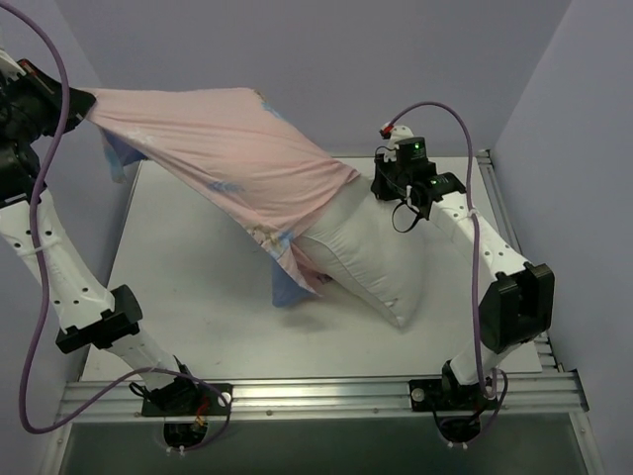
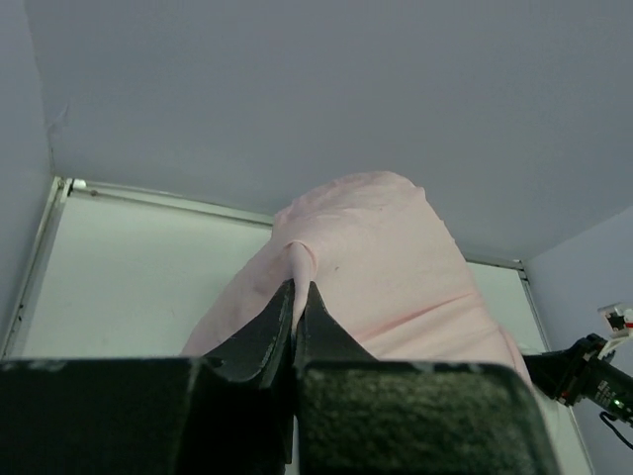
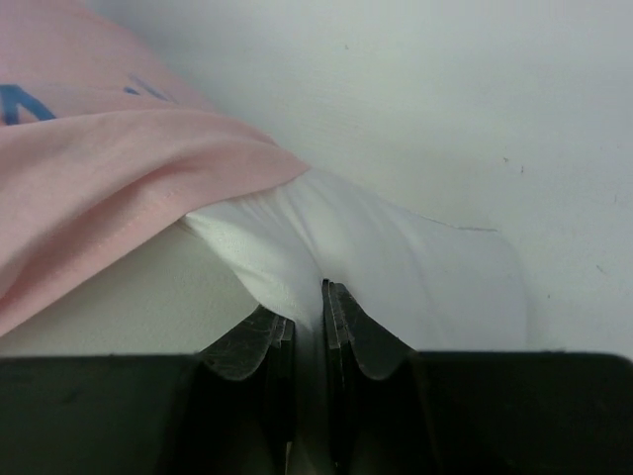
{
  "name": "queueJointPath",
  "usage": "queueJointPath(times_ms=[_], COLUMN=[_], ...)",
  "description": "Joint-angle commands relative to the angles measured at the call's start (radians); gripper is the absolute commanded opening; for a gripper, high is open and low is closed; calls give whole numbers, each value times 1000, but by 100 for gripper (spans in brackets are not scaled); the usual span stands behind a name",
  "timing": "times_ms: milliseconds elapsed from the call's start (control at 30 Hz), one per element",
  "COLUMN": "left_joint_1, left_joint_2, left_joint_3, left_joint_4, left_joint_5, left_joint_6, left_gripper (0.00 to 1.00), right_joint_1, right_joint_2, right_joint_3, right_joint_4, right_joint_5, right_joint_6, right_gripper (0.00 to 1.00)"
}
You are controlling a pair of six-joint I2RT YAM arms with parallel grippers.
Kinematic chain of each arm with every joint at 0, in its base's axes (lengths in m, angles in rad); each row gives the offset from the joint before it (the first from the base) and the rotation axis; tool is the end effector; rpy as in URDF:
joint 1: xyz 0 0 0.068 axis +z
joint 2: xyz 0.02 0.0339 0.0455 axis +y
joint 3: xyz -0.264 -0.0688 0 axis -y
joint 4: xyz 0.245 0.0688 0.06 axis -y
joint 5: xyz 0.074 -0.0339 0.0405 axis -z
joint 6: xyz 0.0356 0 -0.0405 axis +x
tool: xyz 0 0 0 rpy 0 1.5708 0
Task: Remove the pillowcase from the pillow
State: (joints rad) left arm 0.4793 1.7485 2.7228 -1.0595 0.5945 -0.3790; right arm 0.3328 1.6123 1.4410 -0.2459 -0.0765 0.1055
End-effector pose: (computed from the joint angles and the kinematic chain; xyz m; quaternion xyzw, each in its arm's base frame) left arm 0.2379 0.1012 0.6009 -0.1129 0.7228 -0.1830 0.6567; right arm 0.3608 0.1276 0.3503 -0.1157 0.8298 0.1498 0.5249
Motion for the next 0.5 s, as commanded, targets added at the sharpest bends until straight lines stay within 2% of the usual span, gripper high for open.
queueJointPath(times_ms=[0, 167, 233, 267, 367, 467], left_joint_1=[247, 400, 400, 400, 401, 401], left_joint_2=[-14, -12, -36, -53, -89, -83], left_joint_3=[49, 48, -4, -84, -135, -124], left_joint_4=[421, 461, 475, 505, 510, 509], left_joint_5=[-302, -226, -208, -203, -229, -243], left_joint_6=[25, -64, -48, -41, -8, -1], left_gripper=[2, 2, 2, 2, 2, 2], right_joint_1=[-251, -328, -327, -327, -328, -408], right_joint_2=[115, 173, 170, 141, 138, 136], right_joint_3=[-63, -82, -105, -122, -146, -162], right_joint_4=[-304, -245, -201, -176, -150, -145], right_joint_5=[503, 491, 393, 383, 425, 441], right_joint_6=[-132, -150, -150, -148, -181, -185], right_gripper=[0, 0, 0, 0, 0, 0])
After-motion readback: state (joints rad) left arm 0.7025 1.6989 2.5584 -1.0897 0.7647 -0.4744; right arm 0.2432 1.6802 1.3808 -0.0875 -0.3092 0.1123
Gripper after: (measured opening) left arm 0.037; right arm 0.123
